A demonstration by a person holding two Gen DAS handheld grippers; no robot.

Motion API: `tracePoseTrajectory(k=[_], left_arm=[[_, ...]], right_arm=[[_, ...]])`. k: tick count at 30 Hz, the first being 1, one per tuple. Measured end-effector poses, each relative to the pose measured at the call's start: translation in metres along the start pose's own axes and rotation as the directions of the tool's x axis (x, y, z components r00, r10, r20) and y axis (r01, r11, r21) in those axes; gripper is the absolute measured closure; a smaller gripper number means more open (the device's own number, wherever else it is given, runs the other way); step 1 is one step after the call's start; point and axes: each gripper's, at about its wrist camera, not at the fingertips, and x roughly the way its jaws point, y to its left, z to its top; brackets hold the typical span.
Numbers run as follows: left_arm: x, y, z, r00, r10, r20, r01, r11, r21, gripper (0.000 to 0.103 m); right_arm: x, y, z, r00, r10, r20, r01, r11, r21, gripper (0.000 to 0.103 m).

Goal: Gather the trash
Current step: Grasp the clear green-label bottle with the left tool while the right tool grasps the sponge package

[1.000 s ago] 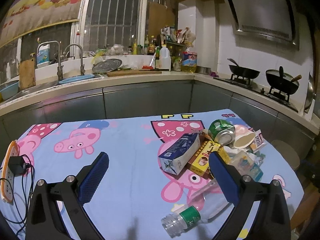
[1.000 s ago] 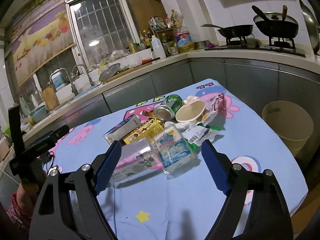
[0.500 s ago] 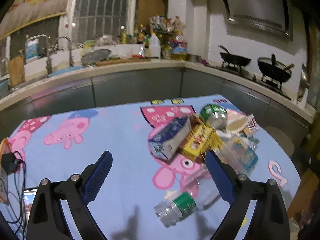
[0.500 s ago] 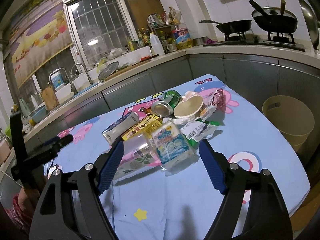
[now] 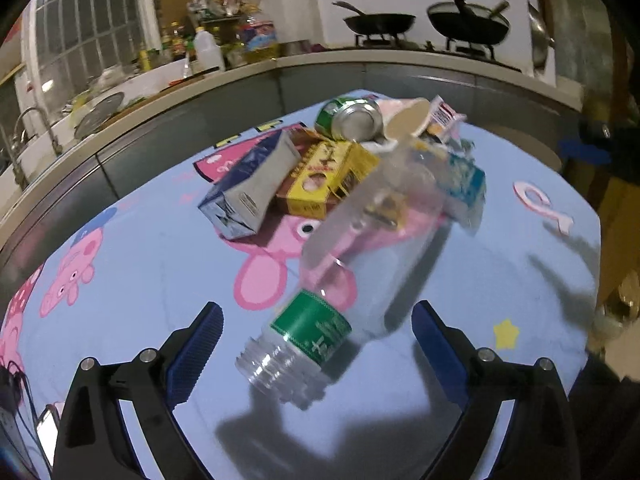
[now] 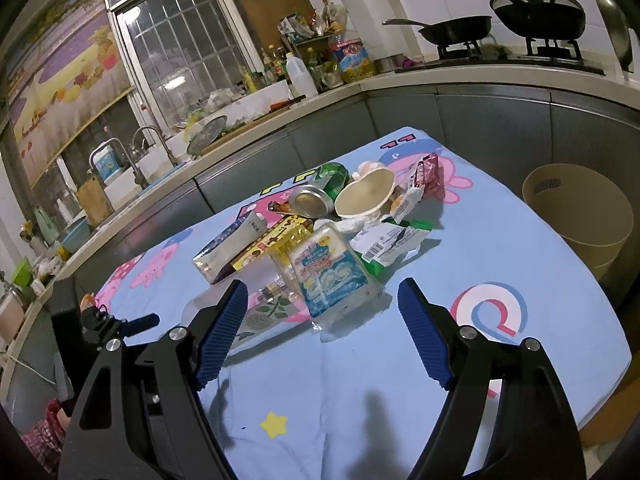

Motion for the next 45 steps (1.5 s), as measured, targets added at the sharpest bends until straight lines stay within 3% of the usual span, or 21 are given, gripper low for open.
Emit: tracePoseTrajectory(k=[2,6,10,18,20,21,22,29,36,39,45], left_arm=[[0.004,-0.001,-0.005,1.000,-0.001,-0.016,0.001,1.000,0.024,0.011],[0.018,0.001,-0.011,0.996,0.011,-0.088,-0.008,0.999,0.036,0.048],[0.018,0.012,-0.016,0.994,-0.023,-0.104,0.021,0.999,-0.025,0.054],[-0.012,0.025,-0.054,0.991,-0.008,-0.135,-0.010,0.991,-0.134,0.055],[-0.019,0.027,-0.064,0.987,-0.012,-0.158,-0.016,0.984,-0.179,0.044],[-0.021,0.026,-0.066,0.987,-0.011,-0.162,-0.020,0.982,-0.189,0.021],[-0.026,0.026,-0.067,0.988,-0.004,-0.156,-0.028,0.979,-0.200,0.013],[-0.037,0.021,-0.039,0.997,-0.006,-0.081,-0.009,0.983,-0.184,0.009],[-0.007,0.009,-0.008,0.996,0.007,-0.086,-0.020,0.989,-0.148,0.008],[0.009,0.007,-0.003,0.992,0.014,-0.122,-0.031,0.990,-0.137,0.008],[0.014,0.008,-0.006,0.990,0.020,-0.139,-0.040,0.989,-0.141,0.008]], right_arm=[[0.003,0.000,-0.001,1.000,0.002,-0.008,-0.002,1.000,0.005,0.027],[0.007,0.005,-0.003,1.000,0.007,-0.023,-0.007,1.000,-0.004,0.027],[0.007,0.009,-0.003,1.000,0.005,-0.022,-0.005,1.000,-0.020,0.027],[0.016,0.007,-0.007,0.999,0.019,-0.049,-0.020,1.000,-0.007,0.027],[0.019,0.008,-0.008,0.998,0.026,-0.057,-0.027,1.000,-0.009,0.027],[0.021,0.009,-0.009,0.998,0.030,-0.063,-0.031,0.999,-0.010,0.027],[0.022,0.009,-0.009,0.997,0.033,-0.065,-0.034,0.999,-0.010,0.027],[0.020,0.009,-0.012,0.997,0.035,-0.064,-0.035,0.999,0.002,0.027],[0.022,0.004,-0.012,0.996,0.034,-0.079,-0.034,0.999,-0.004,0.027],[0.030,0.006,-0.010,0.995,0.027,-0.097,-0.031,0.998,-0.048,0.026],[0.066,0.007,-0.006,0.989,-0.062,-0.137,0.034,0.980,-0.198,0.023]])
